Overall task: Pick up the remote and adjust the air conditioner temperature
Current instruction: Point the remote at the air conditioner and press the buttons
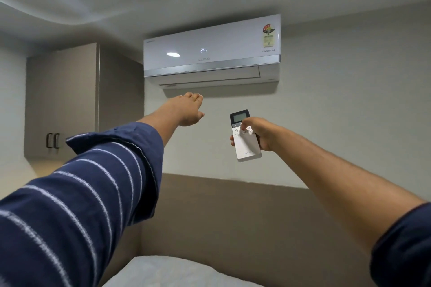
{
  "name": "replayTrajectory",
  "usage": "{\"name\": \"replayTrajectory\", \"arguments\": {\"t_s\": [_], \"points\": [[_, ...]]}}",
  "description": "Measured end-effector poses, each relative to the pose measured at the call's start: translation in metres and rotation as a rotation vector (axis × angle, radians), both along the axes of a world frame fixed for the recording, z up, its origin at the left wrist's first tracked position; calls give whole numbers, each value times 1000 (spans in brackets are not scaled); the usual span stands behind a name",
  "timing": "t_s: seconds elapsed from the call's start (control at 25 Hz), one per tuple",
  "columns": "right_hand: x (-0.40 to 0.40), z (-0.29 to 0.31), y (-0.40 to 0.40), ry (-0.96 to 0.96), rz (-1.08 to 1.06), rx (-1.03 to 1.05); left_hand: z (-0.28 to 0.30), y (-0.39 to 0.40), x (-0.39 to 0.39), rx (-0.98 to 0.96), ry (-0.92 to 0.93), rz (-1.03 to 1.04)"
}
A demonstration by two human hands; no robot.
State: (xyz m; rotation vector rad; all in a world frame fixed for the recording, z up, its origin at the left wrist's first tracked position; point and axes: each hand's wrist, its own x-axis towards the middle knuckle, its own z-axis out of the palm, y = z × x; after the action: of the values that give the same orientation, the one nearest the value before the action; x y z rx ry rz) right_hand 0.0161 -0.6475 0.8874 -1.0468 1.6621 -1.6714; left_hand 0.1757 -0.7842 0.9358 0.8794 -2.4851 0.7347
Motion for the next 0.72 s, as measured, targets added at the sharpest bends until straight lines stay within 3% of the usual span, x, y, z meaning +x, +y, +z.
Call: {"name": "replayTrajectory", "arguments": {"t_s": [0.72], "points": [[32, -21, 9, -44, -14, -40, -27, 13, 18, 12, -8, 31]]}}
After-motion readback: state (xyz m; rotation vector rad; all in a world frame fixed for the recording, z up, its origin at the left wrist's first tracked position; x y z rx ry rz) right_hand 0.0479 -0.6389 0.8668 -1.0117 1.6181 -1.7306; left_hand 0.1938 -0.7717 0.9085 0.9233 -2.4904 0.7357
